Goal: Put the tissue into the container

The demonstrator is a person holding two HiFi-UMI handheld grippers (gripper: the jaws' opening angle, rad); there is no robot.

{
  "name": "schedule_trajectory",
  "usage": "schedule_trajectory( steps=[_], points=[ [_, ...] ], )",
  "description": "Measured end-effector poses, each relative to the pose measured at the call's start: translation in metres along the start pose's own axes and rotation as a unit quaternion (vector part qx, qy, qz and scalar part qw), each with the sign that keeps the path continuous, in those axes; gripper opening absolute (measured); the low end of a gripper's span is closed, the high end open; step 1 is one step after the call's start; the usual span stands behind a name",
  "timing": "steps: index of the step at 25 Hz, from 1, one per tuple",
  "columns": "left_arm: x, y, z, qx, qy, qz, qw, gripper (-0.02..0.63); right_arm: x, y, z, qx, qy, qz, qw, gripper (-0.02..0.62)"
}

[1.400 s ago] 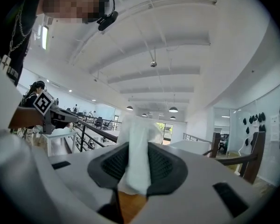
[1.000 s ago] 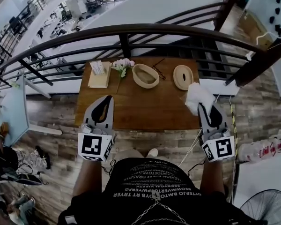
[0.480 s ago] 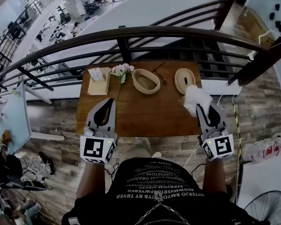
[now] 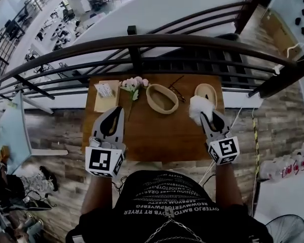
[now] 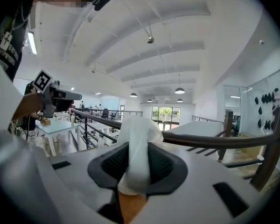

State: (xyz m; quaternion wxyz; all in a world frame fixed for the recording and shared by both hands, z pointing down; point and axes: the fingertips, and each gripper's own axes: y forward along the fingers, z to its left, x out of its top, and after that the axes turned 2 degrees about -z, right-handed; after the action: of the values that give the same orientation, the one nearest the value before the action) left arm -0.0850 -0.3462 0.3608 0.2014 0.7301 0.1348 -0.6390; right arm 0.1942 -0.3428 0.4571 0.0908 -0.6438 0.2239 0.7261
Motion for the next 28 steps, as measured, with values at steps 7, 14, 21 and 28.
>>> schedule_trajectory(
  steps=[7, 14, 21, 28],
  points=[
    [-0.020, 0.041, 0.031, -0.008, -0.001, 0.027, 0.9996, 0.031, -0.057, 0.091, 0.005, 0.026, 0.024, 0.061, 0.998, 0.114],
    [-0.044, 0.081, 0.054, -0.018, -0.004, 0.056, 0.9983, 0.031, -0.126, 0.162, 0.011, 0.049, 0.052, 0.124, 0.990, 0.114],
    [-0.065, 0.097, 0.074, -0.017, -0.018, 0.074, 0.9970, 0.031, -0.197, 0.214, 0.030, 0.078, 0.060, 0.198, 0.975, 0.114],
    [-0.085, 0.087, 0.096, -0.001, -0.026, 0.094, 0.9953, 0.031, -0.237, 0.254, 0.054, 0.109, 0.050, 0.258, 0.959, 0.114]
  ],
)
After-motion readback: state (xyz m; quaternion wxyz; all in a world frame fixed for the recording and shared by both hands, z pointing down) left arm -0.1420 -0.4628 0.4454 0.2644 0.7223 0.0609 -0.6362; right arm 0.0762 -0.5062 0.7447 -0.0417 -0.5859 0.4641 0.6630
